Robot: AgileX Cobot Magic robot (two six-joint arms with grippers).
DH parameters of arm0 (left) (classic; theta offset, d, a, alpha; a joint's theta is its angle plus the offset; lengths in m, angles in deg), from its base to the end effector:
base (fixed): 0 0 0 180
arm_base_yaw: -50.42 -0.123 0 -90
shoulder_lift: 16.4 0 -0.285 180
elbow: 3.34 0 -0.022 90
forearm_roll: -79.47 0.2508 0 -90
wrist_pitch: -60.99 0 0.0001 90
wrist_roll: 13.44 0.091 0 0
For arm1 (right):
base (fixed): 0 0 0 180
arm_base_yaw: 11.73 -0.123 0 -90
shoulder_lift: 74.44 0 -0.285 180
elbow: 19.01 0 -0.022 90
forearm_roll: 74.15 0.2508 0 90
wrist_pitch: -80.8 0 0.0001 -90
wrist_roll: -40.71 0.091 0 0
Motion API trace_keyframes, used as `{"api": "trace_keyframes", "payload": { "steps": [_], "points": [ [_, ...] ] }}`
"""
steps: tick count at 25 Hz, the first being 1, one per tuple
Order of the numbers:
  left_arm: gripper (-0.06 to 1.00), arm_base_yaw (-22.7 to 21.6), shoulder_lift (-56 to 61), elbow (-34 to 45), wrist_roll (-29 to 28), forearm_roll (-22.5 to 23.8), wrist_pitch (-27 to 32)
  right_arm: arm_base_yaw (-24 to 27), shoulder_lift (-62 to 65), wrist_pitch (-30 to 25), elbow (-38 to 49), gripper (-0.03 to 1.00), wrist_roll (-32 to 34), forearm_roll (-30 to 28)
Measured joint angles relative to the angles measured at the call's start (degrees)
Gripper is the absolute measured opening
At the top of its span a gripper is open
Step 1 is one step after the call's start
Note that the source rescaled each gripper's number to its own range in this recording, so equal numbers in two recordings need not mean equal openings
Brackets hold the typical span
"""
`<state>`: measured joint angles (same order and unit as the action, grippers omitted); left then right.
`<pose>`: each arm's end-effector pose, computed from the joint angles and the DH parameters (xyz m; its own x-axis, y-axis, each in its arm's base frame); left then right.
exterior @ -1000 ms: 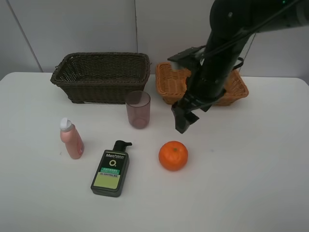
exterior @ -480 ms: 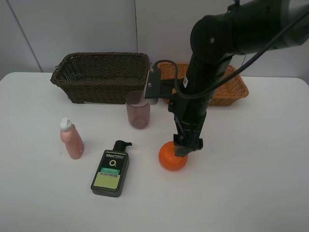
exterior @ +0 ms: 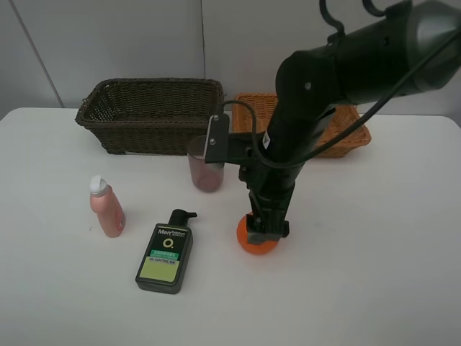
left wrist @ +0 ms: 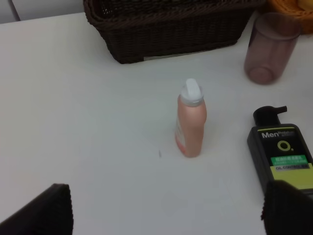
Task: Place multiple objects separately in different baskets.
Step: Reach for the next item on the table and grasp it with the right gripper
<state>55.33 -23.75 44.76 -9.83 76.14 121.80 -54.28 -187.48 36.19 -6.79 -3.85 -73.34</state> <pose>-0.0074 -0.0040 0.2796 -0.4354 0.0721 -0.8974 0.1460 0.9893 0.0087 0.2535 0.2339 0.1689 -0.0513 -0.9897 -0.1334 -0.9911 0.0669 -0.1151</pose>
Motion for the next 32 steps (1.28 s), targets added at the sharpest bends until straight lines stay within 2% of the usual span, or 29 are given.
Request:
{"api": "trace_keyframes", "payload": {
  "steps": [13, 32],
  "points": [
    [1.00, 0.00, 0.00, 0.00, 0.00, 0.00, 0.00, 0.00, -5.50, 2.78, 0.07, 0.97, 0.00, 0.20],
    [1.00, 0.00, 0.00, 0.00, 0.00, 0.00, 0.00, 0.00, -9.40, 3.40, 0.43, 0.96, 0.05, 0.03]
  ]
}}
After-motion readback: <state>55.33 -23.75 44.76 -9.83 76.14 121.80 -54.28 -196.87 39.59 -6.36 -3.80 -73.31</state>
